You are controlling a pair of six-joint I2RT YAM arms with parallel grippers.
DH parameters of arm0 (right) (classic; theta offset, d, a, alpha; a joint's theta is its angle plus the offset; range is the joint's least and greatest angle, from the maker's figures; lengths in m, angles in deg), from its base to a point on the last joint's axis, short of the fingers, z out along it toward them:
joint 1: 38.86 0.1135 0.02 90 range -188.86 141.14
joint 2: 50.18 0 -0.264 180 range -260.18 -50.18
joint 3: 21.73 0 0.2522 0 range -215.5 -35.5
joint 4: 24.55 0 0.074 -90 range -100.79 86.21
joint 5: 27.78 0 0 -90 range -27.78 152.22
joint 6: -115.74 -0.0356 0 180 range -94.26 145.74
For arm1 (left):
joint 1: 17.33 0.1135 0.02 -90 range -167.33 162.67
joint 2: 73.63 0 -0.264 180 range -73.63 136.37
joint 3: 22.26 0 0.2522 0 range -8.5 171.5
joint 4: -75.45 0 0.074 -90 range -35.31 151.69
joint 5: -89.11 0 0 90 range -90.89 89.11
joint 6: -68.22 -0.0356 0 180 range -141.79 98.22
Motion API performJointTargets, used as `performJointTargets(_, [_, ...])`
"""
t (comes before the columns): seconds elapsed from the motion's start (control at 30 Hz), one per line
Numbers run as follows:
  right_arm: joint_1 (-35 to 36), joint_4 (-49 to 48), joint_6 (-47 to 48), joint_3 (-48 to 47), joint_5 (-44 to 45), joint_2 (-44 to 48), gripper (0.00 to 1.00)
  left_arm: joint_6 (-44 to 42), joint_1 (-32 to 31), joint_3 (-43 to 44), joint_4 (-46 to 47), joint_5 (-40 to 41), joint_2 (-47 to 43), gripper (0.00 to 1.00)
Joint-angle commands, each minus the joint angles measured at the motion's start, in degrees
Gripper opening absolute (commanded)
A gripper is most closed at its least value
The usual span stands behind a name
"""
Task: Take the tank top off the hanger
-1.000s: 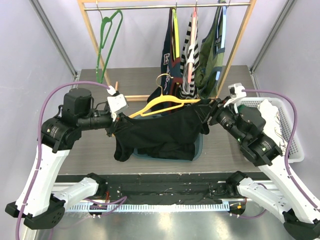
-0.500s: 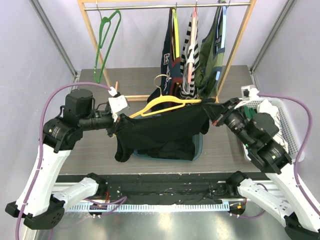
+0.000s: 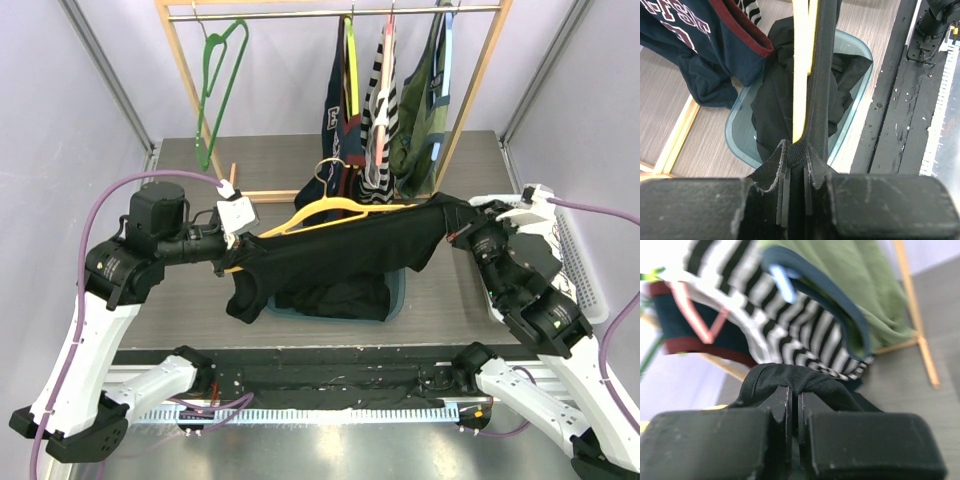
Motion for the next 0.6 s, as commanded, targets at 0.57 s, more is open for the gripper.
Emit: performJointTargets(0.57, [-0.6, 2.4, -2.1, 10.7, -7.6, 5.3, 0.01, 1.1, 0.6, 3.2, 6.7, 1.6, -0.3, 0.0])
